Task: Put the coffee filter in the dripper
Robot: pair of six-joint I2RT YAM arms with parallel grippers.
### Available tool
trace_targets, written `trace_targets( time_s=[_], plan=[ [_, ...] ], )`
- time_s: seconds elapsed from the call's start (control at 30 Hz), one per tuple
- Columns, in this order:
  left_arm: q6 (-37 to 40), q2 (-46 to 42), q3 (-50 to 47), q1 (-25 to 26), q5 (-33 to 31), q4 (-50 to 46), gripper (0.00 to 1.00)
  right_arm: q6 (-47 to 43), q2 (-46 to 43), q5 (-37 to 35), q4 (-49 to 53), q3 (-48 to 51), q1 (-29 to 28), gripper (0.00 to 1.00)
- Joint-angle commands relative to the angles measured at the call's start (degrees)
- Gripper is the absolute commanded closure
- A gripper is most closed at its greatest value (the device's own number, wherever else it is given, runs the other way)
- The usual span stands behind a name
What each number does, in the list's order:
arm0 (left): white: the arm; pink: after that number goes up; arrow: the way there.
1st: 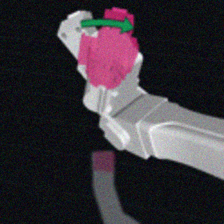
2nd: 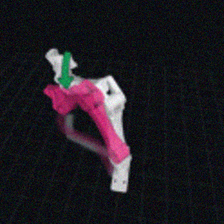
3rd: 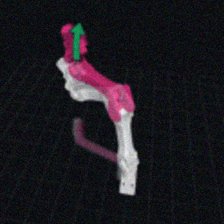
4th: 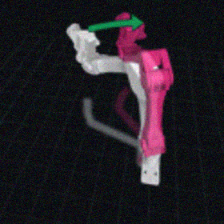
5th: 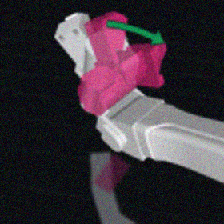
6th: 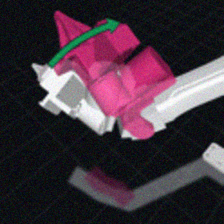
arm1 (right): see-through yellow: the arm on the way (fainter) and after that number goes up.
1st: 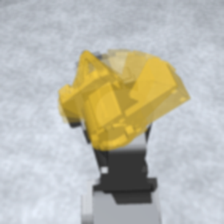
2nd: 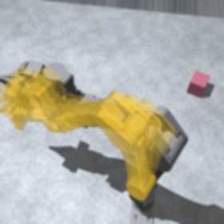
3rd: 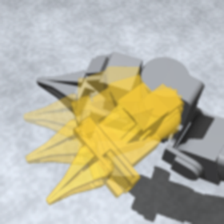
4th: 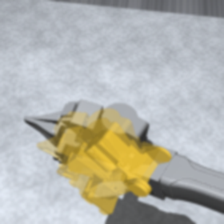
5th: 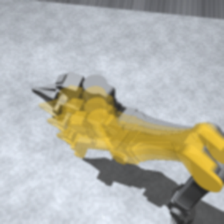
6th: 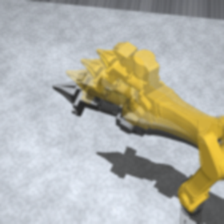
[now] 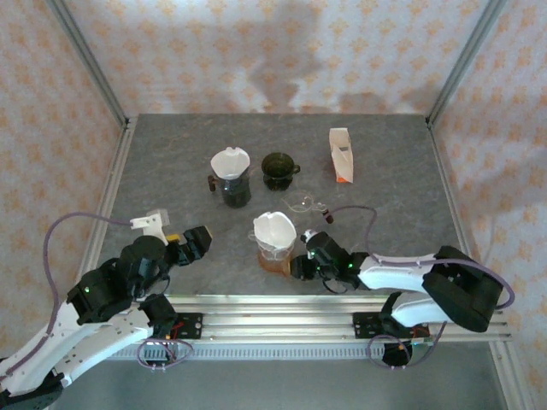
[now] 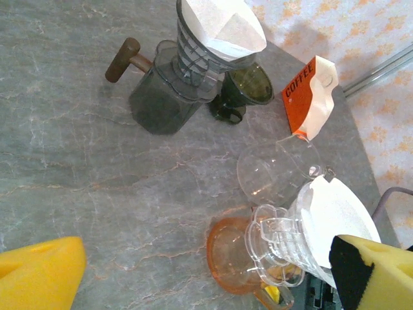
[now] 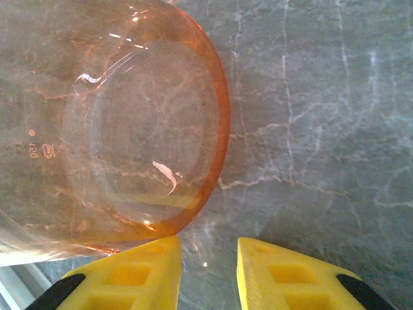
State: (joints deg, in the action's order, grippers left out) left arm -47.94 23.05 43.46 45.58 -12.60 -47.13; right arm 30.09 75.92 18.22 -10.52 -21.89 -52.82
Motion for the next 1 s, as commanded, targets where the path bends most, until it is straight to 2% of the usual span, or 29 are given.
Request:
trace_targets(
  time_s=[0.0,0.53,0.97],
  plan=[
    [-0.03,-1.07,0.65,-0.51,-2.33,-2.02,0.02,1.35,3.27,-2.19,-5.35,-4.0,0.11,0.71],
    [-0.51,-3.31,-0.14,-0.54,-2.8,-4.04,0.02,4.77,22.05,-6.47,-8.64,-20.49,-0.71,0.73],
    [-0.89,-4.67,-0.61,-0.5,-3.12,-5.58,0.02,3.63,32.38,-6.79,-6.21,-33.04,-0.58,0.73]
  ],
)
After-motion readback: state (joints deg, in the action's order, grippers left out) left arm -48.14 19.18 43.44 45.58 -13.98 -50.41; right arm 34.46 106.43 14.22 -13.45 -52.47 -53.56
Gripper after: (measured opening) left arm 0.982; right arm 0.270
